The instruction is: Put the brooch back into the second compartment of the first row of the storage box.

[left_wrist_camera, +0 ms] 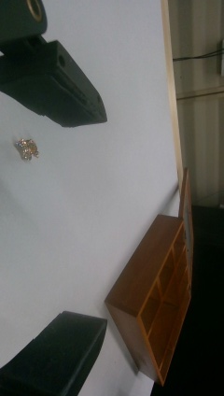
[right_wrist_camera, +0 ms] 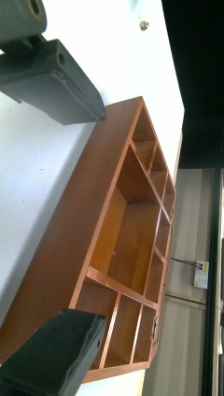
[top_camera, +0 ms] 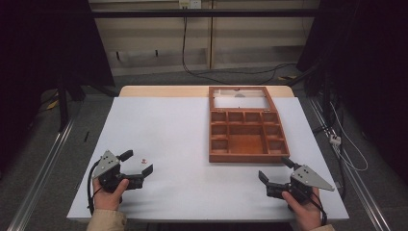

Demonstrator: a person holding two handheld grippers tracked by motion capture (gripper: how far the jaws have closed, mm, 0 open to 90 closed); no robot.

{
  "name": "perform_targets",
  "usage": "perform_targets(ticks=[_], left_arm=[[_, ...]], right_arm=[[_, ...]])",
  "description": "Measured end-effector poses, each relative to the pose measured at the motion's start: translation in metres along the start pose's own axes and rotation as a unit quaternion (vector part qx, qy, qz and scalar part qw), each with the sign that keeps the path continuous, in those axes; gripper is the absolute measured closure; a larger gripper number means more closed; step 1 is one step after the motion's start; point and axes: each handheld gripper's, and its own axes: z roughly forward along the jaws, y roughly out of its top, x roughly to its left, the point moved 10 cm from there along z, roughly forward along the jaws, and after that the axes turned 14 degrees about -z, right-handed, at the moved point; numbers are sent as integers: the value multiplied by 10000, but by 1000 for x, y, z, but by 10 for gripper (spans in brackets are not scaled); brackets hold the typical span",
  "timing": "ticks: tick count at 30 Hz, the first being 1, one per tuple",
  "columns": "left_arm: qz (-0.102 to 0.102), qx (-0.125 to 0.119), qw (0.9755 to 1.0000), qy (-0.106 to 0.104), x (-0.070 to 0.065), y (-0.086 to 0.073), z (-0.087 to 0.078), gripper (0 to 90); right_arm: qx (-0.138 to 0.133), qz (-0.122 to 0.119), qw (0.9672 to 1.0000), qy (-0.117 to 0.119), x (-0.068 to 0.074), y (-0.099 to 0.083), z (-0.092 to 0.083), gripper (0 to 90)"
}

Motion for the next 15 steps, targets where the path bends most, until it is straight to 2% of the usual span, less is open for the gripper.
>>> perform_targets(ticks=[7, 9, 10, 13, 15], left_arm=[[-187, 33, 9995, 243, 6, 4, 2, 43], [-216, 54, 9990, 393, 10, 5, 2, 68], [-216, 54, 9990, 393, 10, 5, 2, 88], [-406, 203, 9964, 714, 24, 4, 3, 172], [-521, 384, 9931, 975, 33, -1, 4, 240]], right_arm=[[13, 3, 10000, 3, 0, 0, -1, 33], [9, 1, 10000, -5, 0, 0, -2, 33], [-2, 3, 10000, -2, -1, 0, -2, 33], [19, 22, 10000, -32, -2, 0, -2, 33], [18, 16, 10000, -38, -2, -1, -2, 33]])
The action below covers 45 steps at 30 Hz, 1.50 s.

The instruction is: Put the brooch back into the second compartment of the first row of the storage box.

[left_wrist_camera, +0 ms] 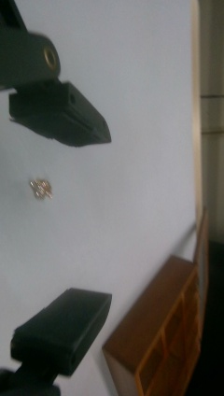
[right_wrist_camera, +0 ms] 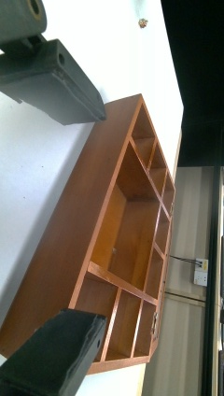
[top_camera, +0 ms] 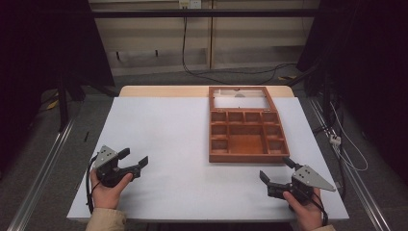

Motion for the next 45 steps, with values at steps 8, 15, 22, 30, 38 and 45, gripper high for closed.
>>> perform_targets(ticks=[8, 15, 22, 30, 38, 45], left_arm=[[100, 768, 9960, 438, 9, -22, 24, 480], [34, 971, 9927, 719, 14, -28, 32, 603], [193, 1061, 9896, 951, 14, -31, 35, 676], [156, 1085, 9895, 946, 13, -31, 35, 766], [-6, 1072, 9911, 791, 10, -29, 34, 768], [-38, 1001, 9946, 272, -17, -20, 31, 768]], right_arm=[[7, -8, 10000, 28, 0, 0, 1, 34], [13, -38, 9999, 92, 3, 0, 3, 34], [12, -18, 10000, 96, 3, 0, 2, 35], [3, -22, 10000, 91, 2, 0, 3, 35], [-18, -15, 9999, 98, 2, 1, 3, 36], [-4, -4, 10000, 90, 1, 0, 2, 36]])
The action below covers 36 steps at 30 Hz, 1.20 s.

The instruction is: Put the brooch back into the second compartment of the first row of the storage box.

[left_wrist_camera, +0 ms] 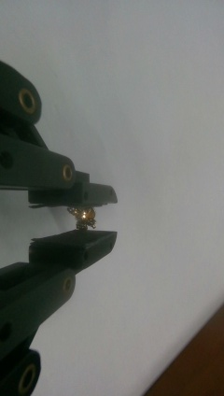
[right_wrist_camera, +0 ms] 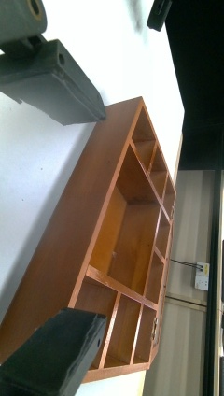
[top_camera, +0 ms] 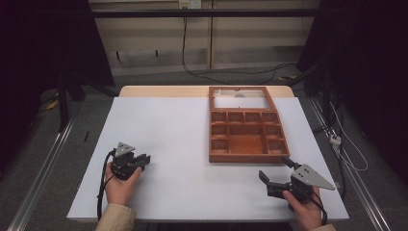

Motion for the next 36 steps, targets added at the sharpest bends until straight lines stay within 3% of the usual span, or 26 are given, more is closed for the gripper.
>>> perform_targets(ticks=[5, 7, 8, 14, 17, 22, 23, 24, 26, 27, 28, 29, 33, 34, 35, 36], left_arm=[[42, 116, 9984, -553, -31, -2, 4, 768], [78, 146, 9979, -626, -37, -3, 4, 768], [133, 209, 9964, -809, -50, -5, 6, 768], [493, 453, 9903, -1214, -88, -15, 11, 768], [674, 600, 9858, -1413, -109, -21, 15, 768], [922, 894, 9761, -1752, -141, -37, 23, 768], [922, 894, 9761, -1752, -141, -37, 23, 768], [993, 935, 9745, -1780, -146, -40, 25, 768], [1192, 1086, 9683, -1909, -161, -48, 29, 767], [1192, 1086, 9683, -1909, -161, -48, 29, 768], [1315, 1180, 9648, -1949, -170, -54, 33, 768], [1315, 1180, 9648, -1949, -170, -54, 33, 768], [1526, 1287, 9587, -2026, -186, -63, 40, 767], [1581, 1298, 9592, -1955, -188, -65, 41, 767], [1648, 1389, 9550, -2039, -190, -67, 41, 767], [1670, 1388, 9542, -2058, -194, -69, 43, 767]], right_arm=[[20, -16, 10000, 11, 0, 0, 0, 36], [20, -24, 10000, 8, 0, 0, 0, 36], [19, -23, 10000, 17, 0, 0, 0, 37], [37, -13, 10000, 33, 1, 0, 0, 36], [33, -8, 10000, 45, 1, 1, 0, 36], [36, -5, 10000, 63, 1, 1, 0, 36], [39, -1, 10000, 71, 2, 1, 0, 36], [44, -6, 10000, 80, 2, 1, 0, 36], [53, -12, 9999, 87, 2, 0, 0, 36], [60, -13, 9999, 98, 2, 0, 0, 36], [73, -13, 9999, 103, 2, 0, 0, 36], [79, -5, 9999, 109, 2, 0, 1, 36], [116, 9, 9998, 144, 3, -1, 1, 36], [120, 8, 9998, 146, 3, -1, 1, 36], [120, 8, 9998, 146, 3, -1, 1, 36], [122, 12, 9998, 152, 3, -1, 1, 36]])
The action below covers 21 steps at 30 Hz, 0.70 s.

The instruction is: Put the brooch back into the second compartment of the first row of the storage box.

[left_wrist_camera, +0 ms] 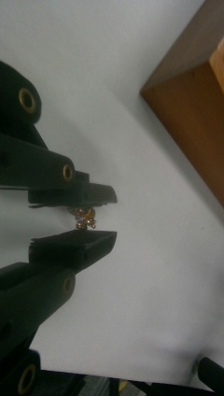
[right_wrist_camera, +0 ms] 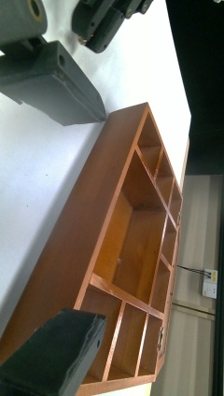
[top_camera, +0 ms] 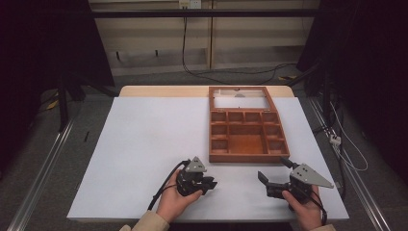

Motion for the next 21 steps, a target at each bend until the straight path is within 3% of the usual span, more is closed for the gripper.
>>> perform_targets(ticks=[1, 2, 3, 4, 6, 9, 13, 18, 19, 20, 21], left_arm=[[19, 20, 10000, -5, -1, -1, 2, 767], [93, 46, 9998, 141, 0, -1, 4, 767], [111, 75, 9999, 55, -2, -2, 5, 767], [150, 74, 9997, 175, -1, -2, 6, 767], [188, 71, 9998, 52, -4, -2, 8, 767], [351, 118, 9993, 76, -5, -2, 10, 766], [379, 100, 9992, 126, -4, -3, 12, 754], [305, 89, 9994, 132, -3, -2, 11, 632], [265, 38, 9995, 153, -1, -1, 9, 583], [198, -7, 9996, 187, 0, 1, 7, 475], [81, -69, 9999, 103, 1, 3, 3, 451]], right_arm=[[8, 1, 10000, 15, 0, 0, 0, 36], [28, -3, 10000, 23, 0, -1, 0, 36], [40, -12, 10000, 39, 1, -1, 1, 36], [49, -16, 10000, 38, 1, -1, 1, 35], [56, -24, 10000, 47, 1, -1, 1, 35], [93, -26, 9999, 73, 2, -2, 2, 35], [139, -75, 9998, 117, 3, -3, 3, 35], [165, -68, 9997, 160, 5, -3, 4, 35], [172, -37, 9997, 176, 5, -3, 4, 35], [210, -68, 9995, 205, 6, -4, 5, 36], [230, -70, 9995, 210, 6, -3, 5, 35]])
